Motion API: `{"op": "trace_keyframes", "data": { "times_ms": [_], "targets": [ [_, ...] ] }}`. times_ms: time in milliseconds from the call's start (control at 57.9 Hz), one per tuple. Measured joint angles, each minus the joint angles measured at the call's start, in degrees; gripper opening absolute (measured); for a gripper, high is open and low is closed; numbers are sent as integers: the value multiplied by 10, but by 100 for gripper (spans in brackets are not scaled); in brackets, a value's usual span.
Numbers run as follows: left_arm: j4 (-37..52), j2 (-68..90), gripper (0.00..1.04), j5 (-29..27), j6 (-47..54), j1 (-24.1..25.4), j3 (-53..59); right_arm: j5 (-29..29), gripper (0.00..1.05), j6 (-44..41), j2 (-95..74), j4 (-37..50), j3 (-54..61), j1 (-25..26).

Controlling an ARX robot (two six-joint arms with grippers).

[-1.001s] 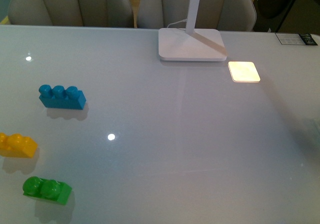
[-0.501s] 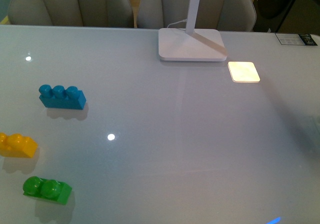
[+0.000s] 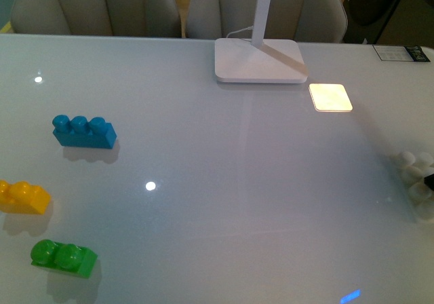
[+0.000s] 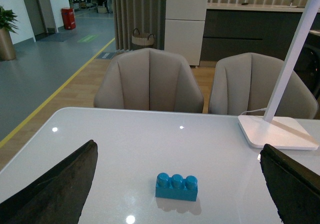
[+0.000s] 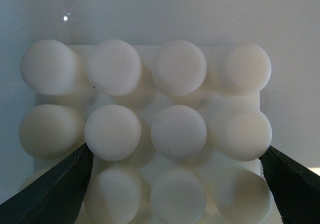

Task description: Insert yellow block into base center

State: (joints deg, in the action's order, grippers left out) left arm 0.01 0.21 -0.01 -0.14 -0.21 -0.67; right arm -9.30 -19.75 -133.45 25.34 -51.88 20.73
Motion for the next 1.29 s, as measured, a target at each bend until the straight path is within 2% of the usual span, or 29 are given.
{"op": "trace_keyframes", "data": {
  "times_ms": [207, 328, 742, 984, 1295],
  "targets": [
    [0, 0, 97, 0, 0, 0, 0, 0, 96, 43, 3, 22, 28, -78],
    [0, 0, 97, 0, 0, 0, 0, 23, 96, 88, 2, 27, 27, -150],
    [0, 0, 97, 0, 0, 0, 0, 68, 96, 234, -31, -18, -69, -314],
    [0, 0, 97, 0, 0, 0, 0, 70, 96, 271, -50, -42, -116, -382],
    [0, 0, 97, 0, 0, 0, 0, 90, 96, 319, -64, -52, -145, -433]
  ]
}}
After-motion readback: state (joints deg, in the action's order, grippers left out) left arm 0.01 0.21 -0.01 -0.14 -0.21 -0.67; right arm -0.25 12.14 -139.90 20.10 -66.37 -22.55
